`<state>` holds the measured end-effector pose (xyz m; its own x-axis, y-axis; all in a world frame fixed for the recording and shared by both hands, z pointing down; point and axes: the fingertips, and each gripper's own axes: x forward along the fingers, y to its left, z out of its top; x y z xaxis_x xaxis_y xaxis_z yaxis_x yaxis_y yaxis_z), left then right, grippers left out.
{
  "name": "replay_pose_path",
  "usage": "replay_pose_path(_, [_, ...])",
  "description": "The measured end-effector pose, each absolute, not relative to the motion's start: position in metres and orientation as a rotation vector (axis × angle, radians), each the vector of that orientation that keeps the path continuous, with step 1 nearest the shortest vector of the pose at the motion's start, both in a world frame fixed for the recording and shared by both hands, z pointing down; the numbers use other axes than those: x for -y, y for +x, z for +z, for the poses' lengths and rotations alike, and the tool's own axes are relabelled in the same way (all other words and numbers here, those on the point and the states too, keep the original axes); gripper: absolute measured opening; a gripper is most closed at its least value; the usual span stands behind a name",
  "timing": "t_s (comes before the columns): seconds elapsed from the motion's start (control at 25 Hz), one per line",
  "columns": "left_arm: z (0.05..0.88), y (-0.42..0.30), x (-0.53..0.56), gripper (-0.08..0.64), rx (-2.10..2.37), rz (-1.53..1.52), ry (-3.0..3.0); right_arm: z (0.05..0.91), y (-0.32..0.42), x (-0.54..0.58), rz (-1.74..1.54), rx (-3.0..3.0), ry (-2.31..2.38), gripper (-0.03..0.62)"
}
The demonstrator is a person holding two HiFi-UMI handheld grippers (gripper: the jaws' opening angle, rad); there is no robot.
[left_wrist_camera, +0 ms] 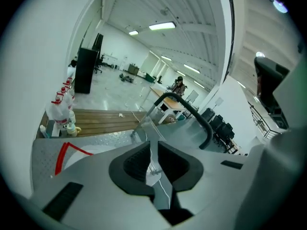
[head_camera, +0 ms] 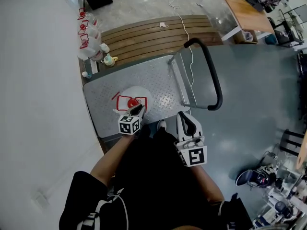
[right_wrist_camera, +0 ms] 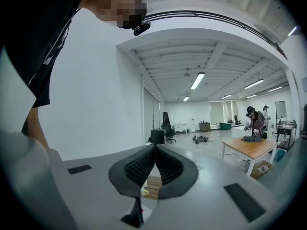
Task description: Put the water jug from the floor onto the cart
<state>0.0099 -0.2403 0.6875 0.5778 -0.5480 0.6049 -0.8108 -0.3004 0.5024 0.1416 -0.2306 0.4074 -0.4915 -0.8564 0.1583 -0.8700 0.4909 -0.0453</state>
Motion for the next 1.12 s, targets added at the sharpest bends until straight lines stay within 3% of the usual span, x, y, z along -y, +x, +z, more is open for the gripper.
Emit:
replay_pose_path(0.04, [0.676, 0.009, 0.24, 0.045, 1.105, 0.376, 2.01, 0.405, 0.139, 0.232, 0.172, 2.631, 1.51, 0.02])
replay_pose_path(0.16, [0.636, 0.004, 0.236, 0.02, 1.176, 0.297, 2.057, 0.398, 0.133, 0.235, 0.173, 2.676, 1.486, 0.02])
replay_pose_path(0.68, [0.476, -0.032, 0.24, 0.018, 1.545, 0.03, 2.243, 0.369, 0.09, 0.248, 0.101, 2.839, 1.39, 0.02])
replay_pose_path(1.12, [0.441, -0.059, 0.22, 0.018, 1.744, -0.014, 2.264, 0.361, 0.054, 0.239, 0.051, 2.838, 1.265, 0.018])
